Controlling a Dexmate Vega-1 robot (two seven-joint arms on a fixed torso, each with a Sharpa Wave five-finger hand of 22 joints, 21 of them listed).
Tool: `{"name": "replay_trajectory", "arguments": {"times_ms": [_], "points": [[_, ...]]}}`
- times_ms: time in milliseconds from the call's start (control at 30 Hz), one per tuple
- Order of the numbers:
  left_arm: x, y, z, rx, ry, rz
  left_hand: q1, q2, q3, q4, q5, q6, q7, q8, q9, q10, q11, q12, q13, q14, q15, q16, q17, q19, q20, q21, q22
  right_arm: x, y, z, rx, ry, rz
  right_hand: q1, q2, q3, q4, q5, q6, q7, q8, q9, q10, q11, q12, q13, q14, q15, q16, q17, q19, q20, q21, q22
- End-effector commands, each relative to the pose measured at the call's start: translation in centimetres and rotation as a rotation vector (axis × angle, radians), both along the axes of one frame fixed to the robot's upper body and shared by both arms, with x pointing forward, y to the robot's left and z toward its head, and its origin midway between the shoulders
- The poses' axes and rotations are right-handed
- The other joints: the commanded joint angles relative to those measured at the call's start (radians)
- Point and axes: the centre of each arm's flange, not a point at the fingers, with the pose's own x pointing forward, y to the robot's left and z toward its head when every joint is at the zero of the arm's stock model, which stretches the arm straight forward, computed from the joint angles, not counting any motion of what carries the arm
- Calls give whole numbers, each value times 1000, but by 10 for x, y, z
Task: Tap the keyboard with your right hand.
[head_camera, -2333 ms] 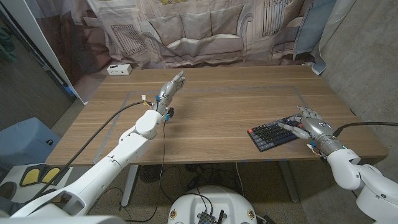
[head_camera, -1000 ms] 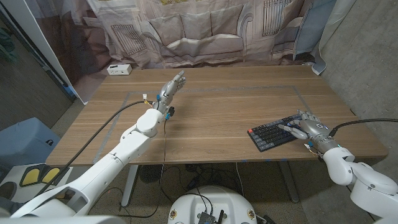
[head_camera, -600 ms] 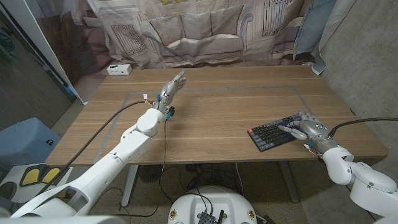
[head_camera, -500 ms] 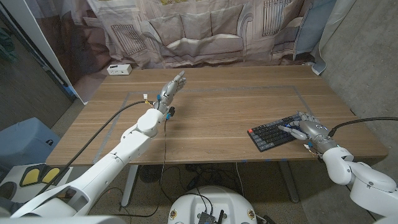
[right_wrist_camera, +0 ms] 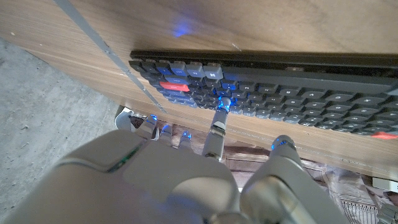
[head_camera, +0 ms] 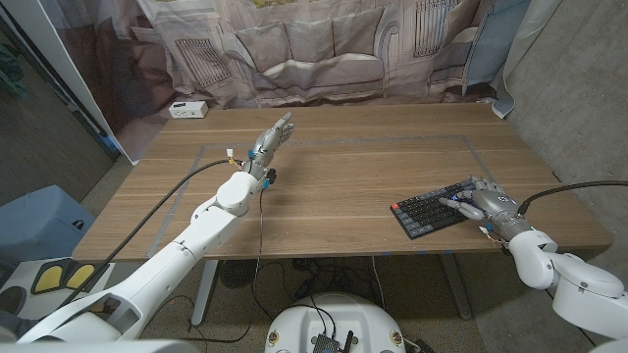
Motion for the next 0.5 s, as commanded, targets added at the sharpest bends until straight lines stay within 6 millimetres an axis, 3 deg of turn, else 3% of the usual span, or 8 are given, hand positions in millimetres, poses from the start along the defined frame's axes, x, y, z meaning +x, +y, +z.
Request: {"name": "replay_trajectory", "arguments": {"times_ms": [33,500], "points": [[1,-1,-1,-1,5,-2,1,9,3,-6,-2,9,-3,-1,2,6,2,-2,4,11,-2,-2,5,5,-2,0,3,1,-1,-1,-5,11,-4,6,1,7,1,5,25,3,8,3,10,-4,9,1,-139,-6,6,0,-57,-2,9,4],[3,-2,-3,-4,7,-4,1,10,2,-7,-3,10,-3,-2,3,7,3,-4,4,11,-3,-2,5,5,-2,0,3,1,-1,0,-2,-2,-3,8,1,9,-1,6,34,2,6,3,24,-6,11,0,-131,-7,7,-1,-49,-3,10,4]]}}
